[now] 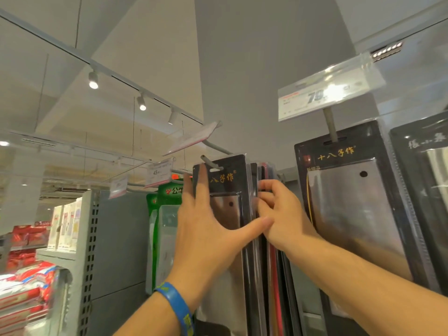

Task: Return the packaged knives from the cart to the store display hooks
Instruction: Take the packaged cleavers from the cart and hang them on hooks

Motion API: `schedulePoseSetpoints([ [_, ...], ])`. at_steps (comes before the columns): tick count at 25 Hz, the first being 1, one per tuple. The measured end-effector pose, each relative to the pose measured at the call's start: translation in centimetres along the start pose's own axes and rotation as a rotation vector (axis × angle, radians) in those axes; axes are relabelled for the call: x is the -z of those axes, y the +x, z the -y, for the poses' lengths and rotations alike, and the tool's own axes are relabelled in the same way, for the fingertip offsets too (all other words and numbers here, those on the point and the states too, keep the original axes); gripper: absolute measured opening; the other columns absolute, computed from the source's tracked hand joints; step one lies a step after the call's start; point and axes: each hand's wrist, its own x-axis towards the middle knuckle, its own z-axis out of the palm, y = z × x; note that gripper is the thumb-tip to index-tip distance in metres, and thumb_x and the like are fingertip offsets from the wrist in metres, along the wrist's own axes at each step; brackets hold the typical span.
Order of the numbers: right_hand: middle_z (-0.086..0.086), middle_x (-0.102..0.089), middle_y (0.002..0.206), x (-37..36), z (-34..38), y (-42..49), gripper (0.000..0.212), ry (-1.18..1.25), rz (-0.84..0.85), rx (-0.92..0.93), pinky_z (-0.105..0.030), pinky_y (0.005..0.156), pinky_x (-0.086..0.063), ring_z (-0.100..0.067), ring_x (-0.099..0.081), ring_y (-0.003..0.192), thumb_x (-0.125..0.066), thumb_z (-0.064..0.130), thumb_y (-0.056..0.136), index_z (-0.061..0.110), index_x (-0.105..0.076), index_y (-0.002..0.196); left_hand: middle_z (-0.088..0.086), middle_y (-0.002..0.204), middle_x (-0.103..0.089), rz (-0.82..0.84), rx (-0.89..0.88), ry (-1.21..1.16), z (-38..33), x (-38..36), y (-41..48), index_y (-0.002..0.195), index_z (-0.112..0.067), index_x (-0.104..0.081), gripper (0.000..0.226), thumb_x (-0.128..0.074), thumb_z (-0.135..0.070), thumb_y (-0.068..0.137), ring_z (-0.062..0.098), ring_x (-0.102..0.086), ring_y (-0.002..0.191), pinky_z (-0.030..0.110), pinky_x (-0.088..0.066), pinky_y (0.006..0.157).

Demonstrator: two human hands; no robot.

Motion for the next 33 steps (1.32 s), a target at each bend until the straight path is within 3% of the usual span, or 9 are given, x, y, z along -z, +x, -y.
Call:
schedulePoseSetpoints([
  [5, 0.005, -0.075, 0.115, 0.8, 0.1, 0.0, 0.028, 0.082, 0.095, 0.07, -0.049, 0.1, -0.055, -0.016, -0.07, 0.111, -0.062, 0.014, 0.102, 0.026, -0.06, 0.127, -0.033, 0.155, -0.006, 0.023, -0.019, -0.067, 0.2, 0.5, -0.2, 0.135, -0.073, 0.008, 0.119, -0.068, -0.09, 0.046, -0.024, 0.004, 0.136, 0.016, -0.014, 0.103],
  [10, 0.014, -0.076, 0.11, 1.4, 0.3, -0.2, 0.026, 0.064, 0.149, 0.098, -0.048, 0.096, -0.057, -0.008, -0.07, 0.107, -0.065, 0.023, 0.1, 0.039, -0.062, 0.12, -0.027, 0.16, -0.003, 0.038, -0.009, -0.039, 0.9, 0.1, -0.6, 0.145, -0.062, 0.009, 0.126, -0.071, -0.081, 0.049, -0.008, -0.001, 0.146, 0.023, -0.017, 0.115],
  [14, 0.022, -0.074, 0.099, 2.0, 0.0, -0.7, 0.015, 0.1, 0.141, 0.104, -0.029, 0.079, -0.061, 0.001, -0.069, 0.098, -0.06, 0.032, 0.102, 0.046, -0.063, 0.104, -0.022, 0.157, -0.014, -0.002, -0.005, -0.047, 1.3, -0.2, -1.1, 0.143, -0.065, 0.007, 0.122, -0.071, -0.077, 0.049, -0.009, -0.019, 0.136, 0.018, -0.025, 0.102],
  [17, 0.015, -0.066, 0.104, 2.6, -0.7, -0.1, 0.012, -0.012, -0.043, 0.079, -0.023, 0.085, -0.056, -0.006, -0.064, 0.098, -0.05, 0.034, 0.106, 0.041, -0.06, 0.107, -0.023, 0.154, -0.02, -0.012, -0.009, -0.061, 1.7, -0.2, -1.2, 0.144, -0.065, 0.001, 0.12, -0.072, -0.076, 0.049, -0.005, -0.025, 0.136, 0.024, -0.032, 0.104],
  [19, 0.017, -0.058, 0.101, 3.0, -0.9, 0.4, 0.014, -0.176, -0.079, 0.073, -0.007, 0.075, -0.045, 0.0, -0.057, 0.09, -0.055, 0.034, 0.104, 0.034, -0.055, 0.118, -0.025, 0.151, -0.023, -0.018, -0.019, -0.057, 1.9, -0.2, -1.1, 0.147, -0.059, -0.004, 0.12, -0.072, -0.076, 0.049, -0.008, -0.027, 0.131, 0.024, -0.034, 0.102],
  [23, 0.016, -0.059, 0.09, 3.0, -0.9, 1.0, 0.025, -0.214, -0.063, 0.062, -0.002, 0.057, -0.04, 0.003, -0.056, 0.078, -0.07, 0.034, 0.095, 0.03, -0.054, 0.114, -0.023, 0.15, -0.025, -0.013, -0.017, -0.057, 2.2, -0.3, -1.0, 0.149, -0.055, -0.006, 0.121, -0.072, -0.076, 0.049, -0.008, -0.028, 0.13, 0.025, -0.034, 0.102],
  [25, 0.013, -0.063, 0.084, 2.9, -0.8, 1.5, 0.021, -0.159, -0.069, 0.047, -0.006, 0.061, -0.043, 0.0, -0.06, 0.076, -0.075, 0.031, 0.092, 0.028, -0.061, 0.108, -0.023, 0.15, -0.025, -0.008, -0.01, -0.061, 2.2, -0.4, -0.8, 0.149, -0.055, -0.006, 0.122, -0.072, -0.076, 0.049, -0.008, -0.026, 0.13, 0.025, -0.033, 0.101],
  [29, 0.009, -0.07, 0.087, 2.6, -0.5, 1.9, 0.011, -0.101, 0.004, 0.05, -0.038, 0.088, -0.06, -0.014, -0.07, 0.088, -0.071, 0.024, 0.096, 0.029, -0.065, 0.103, -0.021, 0.15, -0.025, 0.006, -0.006, -0.056, 2.2, -0.2, -0.8, 0.149, -0.056, -0.006, 0.121, -0.071, -0.077, 0.048, -0.004, -0.028, 0.133, 0.025, -0.033, 0.101],
  [33, 0.003, -0.071, 0.073, 2.6, -0.3, 1.6, 0.008, -0.077, 0.097, 0.134, -0.046, 0.086, -0.061, -0.016, -0.07, 0.079, -0.067, 0.023, 0.098, 0.028, -0.062, 0.103, -0.019, 0.152, -0.024, 0.016, 0.001, -0.052, 2.3, -0.1, -0.7, 0.148, -0.056, -0.006, 0.122, -0.073, -0.076, 0.048, 0.001, -0.03, 0.136, 0.026, -0.033, 0.1],
])
